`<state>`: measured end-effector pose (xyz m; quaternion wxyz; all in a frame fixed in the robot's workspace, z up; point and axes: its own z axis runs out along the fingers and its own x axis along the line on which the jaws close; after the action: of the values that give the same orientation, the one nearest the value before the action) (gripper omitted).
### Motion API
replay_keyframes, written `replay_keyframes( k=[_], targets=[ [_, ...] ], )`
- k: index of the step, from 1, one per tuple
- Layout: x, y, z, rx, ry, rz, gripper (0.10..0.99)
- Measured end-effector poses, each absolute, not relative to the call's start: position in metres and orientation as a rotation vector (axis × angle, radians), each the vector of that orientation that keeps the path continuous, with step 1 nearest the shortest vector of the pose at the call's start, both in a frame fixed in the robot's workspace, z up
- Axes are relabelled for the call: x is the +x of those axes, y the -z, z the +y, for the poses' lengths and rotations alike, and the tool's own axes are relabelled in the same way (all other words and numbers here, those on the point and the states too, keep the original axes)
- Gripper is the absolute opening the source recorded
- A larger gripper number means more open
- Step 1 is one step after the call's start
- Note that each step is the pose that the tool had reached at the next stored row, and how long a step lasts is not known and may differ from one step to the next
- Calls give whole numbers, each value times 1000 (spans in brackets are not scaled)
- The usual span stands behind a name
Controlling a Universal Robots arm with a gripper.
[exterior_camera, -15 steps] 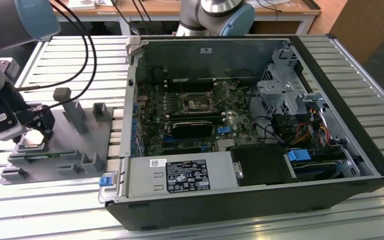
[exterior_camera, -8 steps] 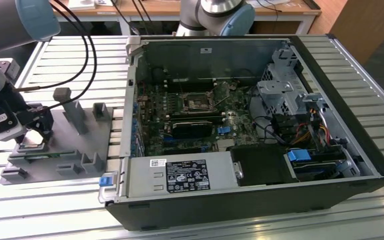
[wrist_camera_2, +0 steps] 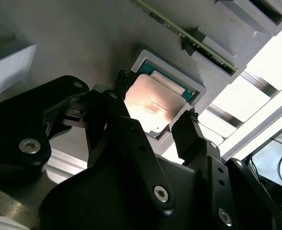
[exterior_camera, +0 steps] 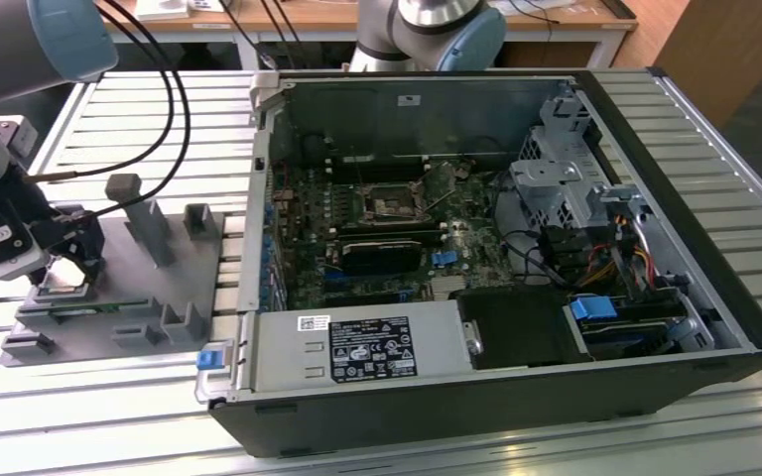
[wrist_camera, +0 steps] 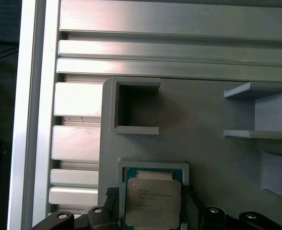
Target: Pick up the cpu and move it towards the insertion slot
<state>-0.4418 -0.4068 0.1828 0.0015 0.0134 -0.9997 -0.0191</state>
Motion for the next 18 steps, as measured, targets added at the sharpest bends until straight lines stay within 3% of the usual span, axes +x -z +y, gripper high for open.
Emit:
replay_keyframes(
  k=[3, 4, 18],
  targets=[
    [-442, -183, -407, 42, 60, -3138, 635],
    [-442, -183, -407, 42, 60, -3138, 565],
    [-442, -189, -407, 42, 60, -3138, 541]
  ],
)
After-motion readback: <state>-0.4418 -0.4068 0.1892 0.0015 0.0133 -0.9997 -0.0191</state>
